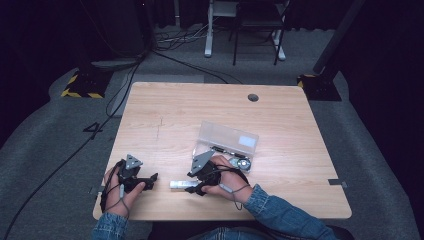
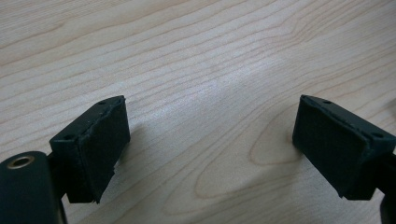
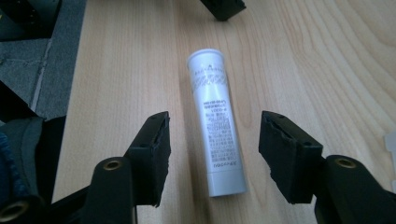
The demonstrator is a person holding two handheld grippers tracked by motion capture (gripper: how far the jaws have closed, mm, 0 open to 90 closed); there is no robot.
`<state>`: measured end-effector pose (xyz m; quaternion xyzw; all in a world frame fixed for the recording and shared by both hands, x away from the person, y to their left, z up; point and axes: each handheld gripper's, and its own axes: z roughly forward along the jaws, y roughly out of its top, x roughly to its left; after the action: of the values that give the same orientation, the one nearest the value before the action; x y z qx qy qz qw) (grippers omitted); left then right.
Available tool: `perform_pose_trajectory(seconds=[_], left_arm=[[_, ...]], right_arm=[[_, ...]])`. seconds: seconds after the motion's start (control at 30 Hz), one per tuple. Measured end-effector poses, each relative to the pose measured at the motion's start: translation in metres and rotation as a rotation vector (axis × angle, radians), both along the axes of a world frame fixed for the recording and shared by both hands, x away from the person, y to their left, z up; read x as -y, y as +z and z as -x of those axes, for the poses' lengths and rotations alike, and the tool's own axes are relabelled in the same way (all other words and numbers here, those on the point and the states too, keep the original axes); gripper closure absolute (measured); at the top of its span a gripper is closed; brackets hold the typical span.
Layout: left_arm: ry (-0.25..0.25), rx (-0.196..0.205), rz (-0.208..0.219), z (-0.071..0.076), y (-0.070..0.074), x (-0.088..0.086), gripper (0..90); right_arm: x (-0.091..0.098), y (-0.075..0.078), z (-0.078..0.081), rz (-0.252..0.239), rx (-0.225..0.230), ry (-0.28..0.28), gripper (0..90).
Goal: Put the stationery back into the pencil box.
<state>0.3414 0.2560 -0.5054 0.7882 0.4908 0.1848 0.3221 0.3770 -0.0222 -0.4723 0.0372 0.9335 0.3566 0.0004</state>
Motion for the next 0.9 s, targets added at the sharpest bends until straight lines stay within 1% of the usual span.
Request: perform_pose_trajectory(seconds=[0.03, 0.2, 0.23, 0.3, 0.53, 0.77, 0.9], left_arm=[[0.0, 0.0, 0.0, 0.0, 0.0, 0.0, 11.3], [0.0, 0.0, 0.0, 0.0, 0.0, 0.0, 11.3], [0.0, 0.0, 0.0, 0.0, 0.0, 0.0, 11.3], [0.0, 0.0, 0.0, 0.0, 0.0, 0.0, 11.3], [0.0, 0.0, 0.0, 0.0, 0.0, 0.0, 11.3], [0.0, 0.0, 0.0, 0.0, 0.0, 0.0, 11.3], [0.0, 0.0, 0.0, 0.0, 0.0, 0.0, 11.3]], right_arm=[[0.0, -0.004, 0.0, 0.008, -0.001, 0.0, 45.4], [-0.001, -0.01, -0.001, 0.009, 0.011, -0.013, 46.8], [-0.001, -0.011, -0.002, 0.01, 0.02, -0.005, 47.3], [-0.001, -0.012, -0.002, 0.015, 0.018, -0.007, 48.8], [-0.002, -0.015, 0.0, 0.025, 0.046, 0.017, 57.9], [-0.003, -0.015, 0.003, 0.04, 0.022, 0.036, 70.4], [-0.003, -0.015, 0.003, 0.044, 0.019, 0.034, 70.9]])
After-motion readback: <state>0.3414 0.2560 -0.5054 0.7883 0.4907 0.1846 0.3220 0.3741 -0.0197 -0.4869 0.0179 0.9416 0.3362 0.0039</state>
